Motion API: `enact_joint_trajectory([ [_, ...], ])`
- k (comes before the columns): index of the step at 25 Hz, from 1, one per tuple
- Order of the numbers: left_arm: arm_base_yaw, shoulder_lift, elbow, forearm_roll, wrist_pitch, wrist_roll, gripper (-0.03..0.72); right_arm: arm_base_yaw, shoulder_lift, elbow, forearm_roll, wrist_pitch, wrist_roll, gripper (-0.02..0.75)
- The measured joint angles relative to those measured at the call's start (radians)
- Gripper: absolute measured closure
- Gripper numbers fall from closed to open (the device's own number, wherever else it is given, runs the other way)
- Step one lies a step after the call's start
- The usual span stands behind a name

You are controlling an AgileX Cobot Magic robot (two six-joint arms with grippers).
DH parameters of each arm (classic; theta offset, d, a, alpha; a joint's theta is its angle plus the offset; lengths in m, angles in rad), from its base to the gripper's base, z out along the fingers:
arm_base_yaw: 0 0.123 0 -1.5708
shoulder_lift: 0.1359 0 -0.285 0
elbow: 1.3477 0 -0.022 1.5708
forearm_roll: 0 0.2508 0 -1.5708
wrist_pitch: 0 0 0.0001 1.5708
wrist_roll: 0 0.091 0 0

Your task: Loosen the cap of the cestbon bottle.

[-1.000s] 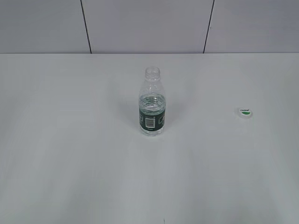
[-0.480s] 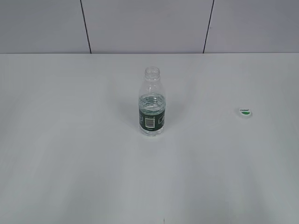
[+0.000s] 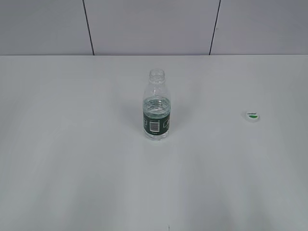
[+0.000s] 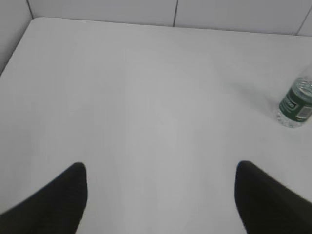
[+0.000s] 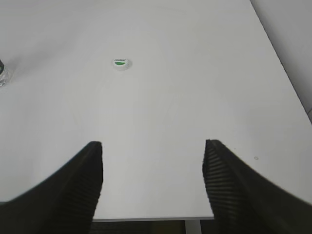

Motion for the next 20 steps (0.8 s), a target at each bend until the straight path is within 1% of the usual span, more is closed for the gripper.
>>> enact_joint_trajectory([
  [4,0.103,0.000,0.000,0.000,0.000,0.033,0.124,0.000,0.000,0.000,0.002,0.000,0.002,0.244],
  [6,0.126,0.000,0.000,0.001,0.000,0.047,0.124,0.000,0.000,0.000,0.002,0.000,0.002,0.244],
  [16,0.128,0.000,0.000,-0.007,-0.001,0.055,0.124,0.000,0.000,0.000,0.002,0.000,0.002,0.244],
  [18,0.128,0.000,0.000,-0.039,-0.002,0.071,0.124,0.000,0.000,0.000,0.002,0.000,0.002,0.244],
  [20,0.128,0.000,0.000,-0.101,-0.002,0.153,0.124,0.000,0.000,0.000,0.002,0.000,0.002,0.244],
])
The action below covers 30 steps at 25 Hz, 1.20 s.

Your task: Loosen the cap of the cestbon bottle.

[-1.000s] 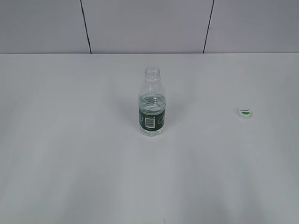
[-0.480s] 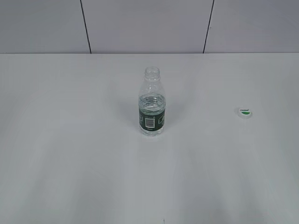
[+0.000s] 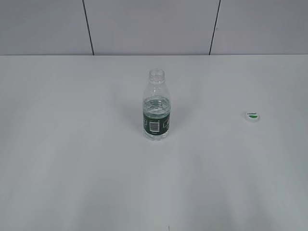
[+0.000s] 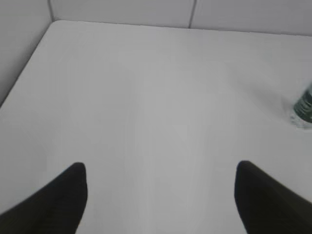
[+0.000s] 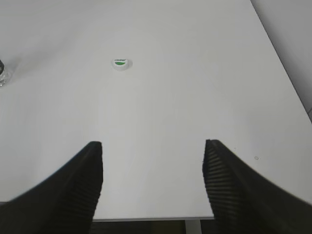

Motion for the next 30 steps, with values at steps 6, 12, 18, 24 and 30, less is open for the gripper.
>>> enact_joint_trajectory([
  [6,0.000,0.000,0.000,-0.131,-0.001,0.156,0.124,0.000,0.000,0.000,-0.001,0.000,0.000,0.244],
  [12,0.000,0.000,0.000,-0.078,-0.001,0.115,0.124,0.000,0.000,0.000,-0.002,0.000,0.000,0.244],
  [18,0.000,0.000,0.000,-0.023,-0.001,0.062,0.124,0.000,0.000,0.000,-0.002,0.000,0.000,0.244],
  [24,0.000,0.000,0.000,-0.007,-0.001,0.062,0.124,0.000,0.000,0.000,-0.002,0.000,0.000,0.244],
  [30,0.000,0.000,0.000,0.008,-0.001,0.062,0.124,0.000,0.000,0.000,-0.002,0.000,0.000,0.244],
])
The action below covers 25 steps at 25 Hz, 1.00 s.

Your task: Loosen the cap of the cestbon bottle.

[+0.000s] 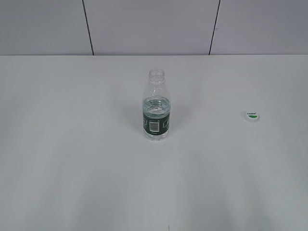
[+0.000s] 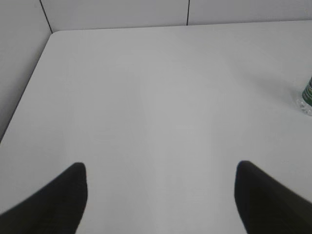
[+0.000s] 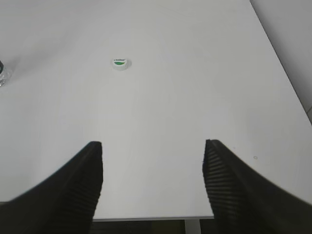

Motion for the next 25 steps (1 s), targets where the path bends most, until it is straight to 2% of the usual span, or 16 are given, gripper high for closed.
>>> enact_joint_trajectory([
  [8,0.000,0.000,0.000,-0.022,0.000,0.000,0.124,-0.027,0.000,0.001,0.000,0.000,0.000,0.244],
  [25,0.000,0.000,0.000,-0.023,0.000,0.000,0.124,-0.027,0.000,0.001,-0.003,0.000,0.000,0.244],
])
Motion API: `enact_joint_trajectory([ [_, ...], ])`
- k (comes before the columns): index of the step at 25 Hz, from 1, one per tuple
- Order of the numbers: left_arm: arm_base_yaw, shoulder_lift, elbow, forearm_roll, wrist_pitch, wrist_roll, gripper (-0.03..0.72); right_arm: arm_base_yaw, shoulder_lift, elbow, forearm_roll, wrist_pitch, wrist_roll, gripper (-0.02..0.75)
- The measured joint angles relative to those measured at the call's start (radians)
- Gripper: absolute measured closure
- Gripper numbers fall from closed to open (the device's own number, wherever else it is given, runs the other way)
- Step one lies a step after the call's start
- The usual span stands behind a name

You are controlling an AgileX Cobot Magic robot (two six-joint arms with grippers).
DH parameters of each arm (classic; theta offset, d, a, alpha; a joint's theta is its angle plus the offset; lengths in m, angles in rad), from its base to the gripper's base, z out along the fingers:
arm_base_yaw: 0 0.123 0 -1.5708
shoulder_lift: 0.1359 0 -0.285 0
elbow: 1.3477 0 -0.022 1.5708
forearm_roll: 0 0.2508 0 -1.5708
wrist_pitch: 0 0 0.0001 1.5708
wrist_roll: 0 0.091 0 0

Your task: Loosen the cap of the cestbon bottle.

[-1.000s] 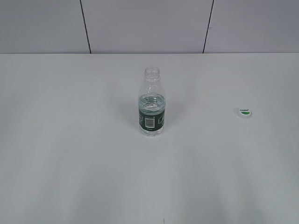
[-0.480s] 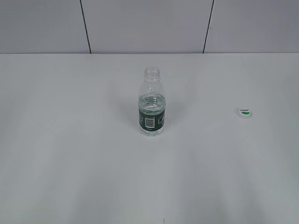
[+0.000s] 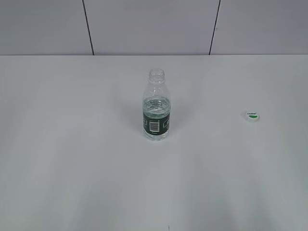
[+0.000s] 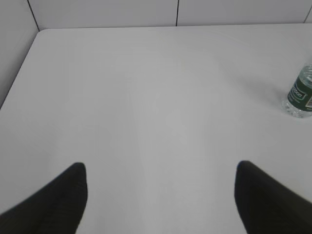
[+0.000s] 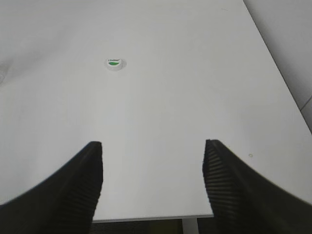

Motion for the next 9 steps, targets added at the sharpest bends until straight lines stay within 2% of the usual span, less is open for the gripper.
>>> enact_joint_trajectory([
  [9,0.000,0.000,0.000,0.000,0.000,0.000,0.124,0.000,0.000,0.000,0.000,0.000,0.000,0.244],
])
